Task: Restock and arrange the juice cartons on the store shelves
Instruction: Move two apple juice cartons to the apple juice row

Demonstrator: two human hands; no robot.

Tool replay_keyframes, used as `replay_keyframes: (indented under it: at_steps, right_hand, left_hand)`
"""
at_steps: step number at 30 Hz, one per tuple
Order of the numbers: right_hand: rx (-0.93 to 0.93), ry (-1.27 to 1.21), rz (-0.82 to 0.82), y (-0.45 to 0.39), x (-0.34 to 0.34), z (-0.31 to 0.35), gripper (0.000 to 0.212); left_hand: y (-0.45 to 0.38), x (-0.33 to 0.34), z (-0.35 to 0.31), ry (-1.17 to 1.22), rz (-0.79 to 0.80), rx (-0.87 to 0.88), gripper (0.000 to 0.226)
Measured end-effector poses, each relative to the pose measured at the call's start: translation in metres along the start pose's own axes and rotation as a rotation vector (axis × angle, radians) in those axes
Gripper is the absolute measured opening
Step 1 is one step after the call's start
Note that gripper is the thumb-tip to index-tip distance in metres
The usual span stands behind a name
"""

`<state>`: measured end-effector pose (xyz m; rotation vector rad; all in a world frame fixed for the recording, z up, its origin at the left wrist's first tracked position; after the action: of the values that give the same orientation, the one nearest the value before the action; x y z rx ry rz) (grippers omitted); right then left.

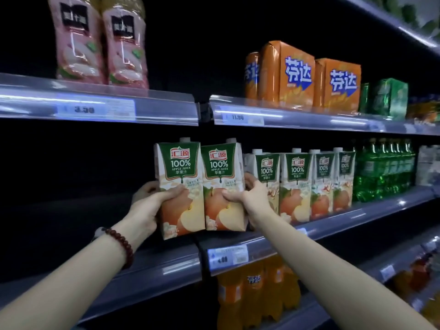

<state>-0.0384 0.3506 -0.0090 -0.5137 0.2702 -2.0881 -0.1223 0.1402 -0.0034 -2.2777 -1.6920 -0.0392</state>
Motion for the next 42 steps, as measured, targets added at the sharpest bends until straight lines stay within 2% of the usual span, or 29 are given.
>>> replay_keyframes:
  at_steps: [4,8,11,15,19,23,28,31,33,38,42]
  right_hand:
    - [-0.035,0.001,0.035,-0.014,-0.002,-0.011,0.066]
    - [-0.011,-0.012,0.063,-0.015,0.003,-0.028,0.063]
    - [-0.015,-0.003,0.082,-0.012,0.000,-0.037,0.063]
    - [-0.043,0.193,0.148,-0.013,-0.010,-0.031,0.062]
    - [-0.042,0.382,0.194,-0.018,-0.011,-0.018,0.077]
    - [-0.006,0.407,0.241,-0.019,-0.014,-0.013,0.063]
    - [0.040,0.396,0.250,-0.018,-0.017,-0.009,0.062]
    - [0.017,0.476,0.254,-0.017,-0.022,-0.009,0.039]
    - [-0.002,0.491,0.276,-0.015,-0.025,-0.008,0.030]
    - [-0.036,0.508,0.342,-0.010,-0.026,-0.005,0.025]
    - [-0.149,0.670,0.257,-0.006,-0.027,-0.007,0.037]
  left_hand:
    - [-0.008,0.002,0.014,0.032,-0.050,0.009,0.051]
    - [-0.012,-0.005,0.026,0.017,-0.088,0.040,0.053]
    - [-0.014,-0.006,0.034,-0.003,-0.087,0.054,0.054]
    - [-0.015,-0.002,0.036,-0.028,-0.066,0.057,0.059]
    - [-0.012,0.000,0.037,-0.043,-0.061,0.076,0.062]
    - [-0.006,0.002,0.037,-0.062,-0.065,0.084,0.064]
    - [-0.002,0.003,0.037,-0.083,-0.058,0.073,0.072]
    - [-0.003,0.001,0.040,-0.107,-0.055,0.069,0.075]
    - [-0.004,-0.001,0.043,-0.115,-0.048,0.072,0.073]
    - [0.001,-0.002,0.047,-0.100,-0.011,0.104,0.059]
    - [0.010,0.004,0.049,-0.132,-0.057,0.141,0.047]
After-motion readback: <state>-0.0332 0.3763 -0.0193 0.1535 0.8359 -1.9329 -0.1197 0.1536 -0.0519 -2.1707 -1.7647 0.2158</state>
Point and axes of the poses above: each hand's wrist, its own y-axis away from the middle knuckle, its own x-axis out of the palm, z = x × y, the point moved 1 cm from there along -y, towards the middle knuckle, and after that the axes turned 9 degrees about -y, right-handed, at the moved point
